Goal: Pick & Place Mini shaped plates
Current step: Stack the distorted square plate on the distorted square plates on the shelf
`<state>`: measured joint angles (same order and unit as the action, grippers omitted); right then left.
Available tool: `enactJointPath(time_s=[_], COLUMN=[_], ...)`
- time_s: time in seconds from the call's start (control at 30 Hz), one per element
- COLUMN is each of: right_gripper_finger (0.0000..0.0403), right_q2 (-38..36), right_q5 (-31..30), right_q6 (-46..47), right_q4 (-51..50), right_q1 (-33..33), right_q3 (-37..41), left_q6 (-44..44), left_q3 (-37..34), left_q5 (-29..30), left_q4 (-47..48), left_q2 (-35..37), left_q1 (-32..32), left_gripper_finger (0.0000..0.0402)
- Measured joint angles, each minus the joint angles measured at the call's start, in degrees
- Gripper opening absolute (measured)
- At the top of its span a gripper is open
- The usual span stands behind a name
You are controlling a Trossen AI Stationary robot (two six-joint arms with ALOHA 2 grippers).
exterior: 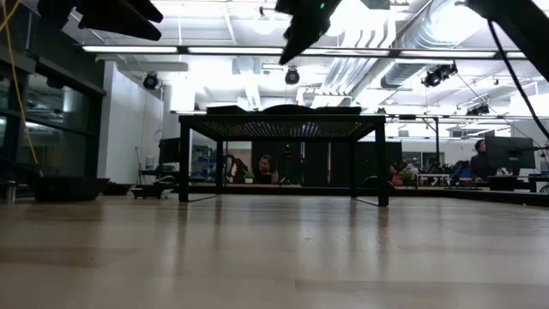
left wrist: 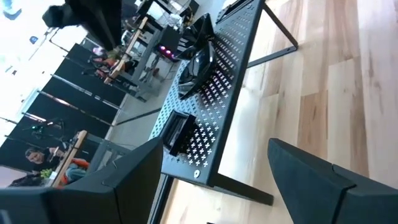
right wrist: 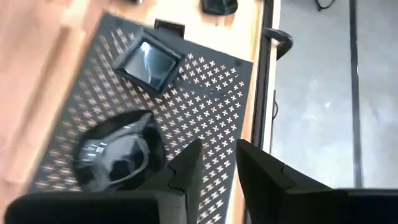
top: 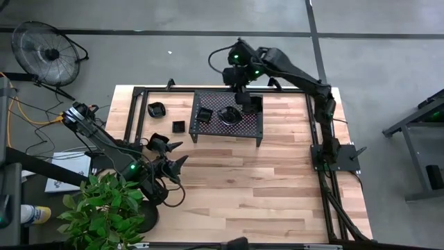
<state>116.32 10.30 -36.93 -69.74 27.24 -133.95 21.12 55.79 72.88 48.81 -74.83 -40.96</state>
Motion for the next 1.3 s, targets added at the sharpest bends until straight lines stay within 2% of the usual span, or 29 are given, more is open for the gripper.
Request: enactJointPath(time_s=[0.1, 0.23, 0.37, 0.47, 0.57, 0.73, 0.83, 1.03, 1.17, 1.3], right_gripper_finger=[0.0088, 0.0083, 0.0083, 0.0083, 0.0083, 0.0083, 0.0083, 0.0083, 0.0083, 0.0083], right_q2=[-3.0, -6.5, -9.0, -10.6, -12.8, -18.5, -24.0, -36.3, -43.9, -49.9], right_q5=[1.4, 2.1, 1.0, -1.5, -3.5, -9.0, -12.9, -19.9, -21.4, -22.7], right_q6=[4.2, 8.1, 11.1, 13.1, 15.3, 17.7, 20.1, 29.3, 34.9, 40.3], right_q4=[-2.0, -4.9, -8.3, -11.1, -11.4, -8.0, -2.6, 13.3, 24.5, 32.4], right_q1=[0.0, -0.3, -1.6, -3.4, -5.9, -10.7, -13.3, -18.4, -22.9, -28.2], right_q3=[0.0, 0.0, 0.0, 1.0, 5.2, 18.7, 29.4, 52.6, 66.3, 76.6], left_q6=[0.2, -1.2, -8.2, -12.3, -13.3, -9.0, -4.4, 2.1, 5.7, 10.2], left_q3=[0.0, 0.0, 0.0, 0.0, 0.0, 0.0, 0.0, 0.0, -1.1, -3.5], left_q5=[-1.3, -7.6, -16.7, -26.7, -36.0, -52.5, -57.7, -58.5, -60.0, -60.0], left_q4=[1.2, 3.2, 4.2, 4.3, 5.8, 8.1, 10.3, 15.5, 15.0, 15.2], left_q2=[0.1, 1.7, 5.5, 9.5, 13.6, 16.6, 16.4, 13.2, 10.4, 7.3], left_q1=[2.6, 9.6, 17.8, 23.5, 29.6, 39.2, 42.1, 42.8, 42.8, 42.8], left_gripper_finger=[0.0285, 0.0285, 0.0285, 0.0285, 0.0285, 0.0285, 0.0285, 0.0285, 0.0285, 0.0285])
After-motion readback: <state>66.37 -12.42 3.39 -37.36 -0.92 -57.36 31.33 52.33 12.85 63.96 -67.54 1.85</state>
